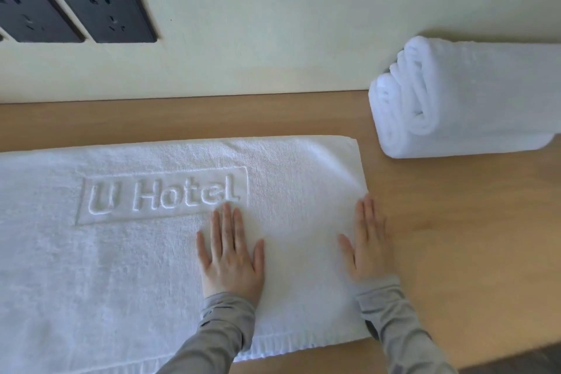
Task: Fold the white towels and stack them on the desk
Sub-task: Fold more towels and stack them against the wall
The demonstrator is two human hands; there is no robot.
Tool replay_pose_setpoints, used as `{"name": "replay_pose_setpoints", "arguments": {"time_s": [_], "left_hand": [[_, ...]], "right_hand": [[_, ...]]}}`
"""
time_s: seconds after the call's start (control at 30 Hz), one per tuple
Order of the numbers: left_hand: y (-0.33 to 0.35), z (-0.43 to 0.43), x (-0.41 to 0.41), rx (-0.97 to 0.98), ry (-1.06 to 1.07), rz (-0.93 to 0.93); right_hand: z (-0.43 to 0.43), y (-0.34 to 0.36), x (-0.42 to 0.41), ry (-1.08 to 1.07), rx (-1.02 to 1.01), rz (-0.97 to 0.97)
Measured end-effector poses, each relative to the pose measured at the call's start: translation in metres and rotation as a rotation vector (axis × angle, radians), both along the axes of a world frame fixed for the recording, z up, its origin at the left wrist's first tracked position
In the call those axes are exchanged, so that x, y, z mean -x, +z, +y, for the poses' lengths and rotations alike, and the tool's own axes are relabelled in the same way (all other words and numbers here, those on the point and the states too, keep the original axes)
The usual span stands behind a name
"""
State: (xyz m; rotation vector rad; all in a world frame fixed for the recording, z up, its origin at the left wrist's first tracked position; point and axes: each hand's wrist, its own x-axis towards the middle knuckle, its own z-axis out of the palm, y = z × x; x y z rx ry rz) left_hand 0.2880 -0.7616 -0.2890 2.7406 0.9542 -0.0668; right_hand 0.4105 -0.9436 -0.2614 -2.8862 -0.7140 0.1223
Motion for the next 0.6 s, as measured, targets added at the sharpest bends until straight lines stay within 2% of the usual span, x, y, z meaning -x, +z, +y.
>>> {"name": "replay_pose_setpoints", "arguments": {"time_s": [0.1, 0.13, 0.27, 0.4, 0.5, 0.6], "left_hand": [[0.002, 0.0, 0.0, -0.002, 0.002, -0.005], [0.003, 0.0, 0.0, -0.002, 0.001, -0.001], [0.009, 0.0, 0.0, -0.008, 0.002, 0.026], [0.008, 0.0, 0.001, -0.013, 0.0, 0.031], [0.01, -0.004, 0.0, -0.006, 0.047, 0.008], [0.016, -0.031, 0.002, 0.007, 0.24, -0.087]], "right_hand": [[-0.001, -0.013, 0.049, 0.393, 0.068, -0.04], [-0.011, -0.018, 0.06, 0.463, 0.104, -0.038], [-0.066, -0.016, 0.053, 0.405, 0.145, 0.036], [-0.076, 0.0, 0.018, 0.32, 0.02, 0.161], [-0.051, 0.015, -0.027, 0.372, -0.149, 0.209], [-0.014, 0.021, -0.074, 0.536, -0.184, 0.191]]}}
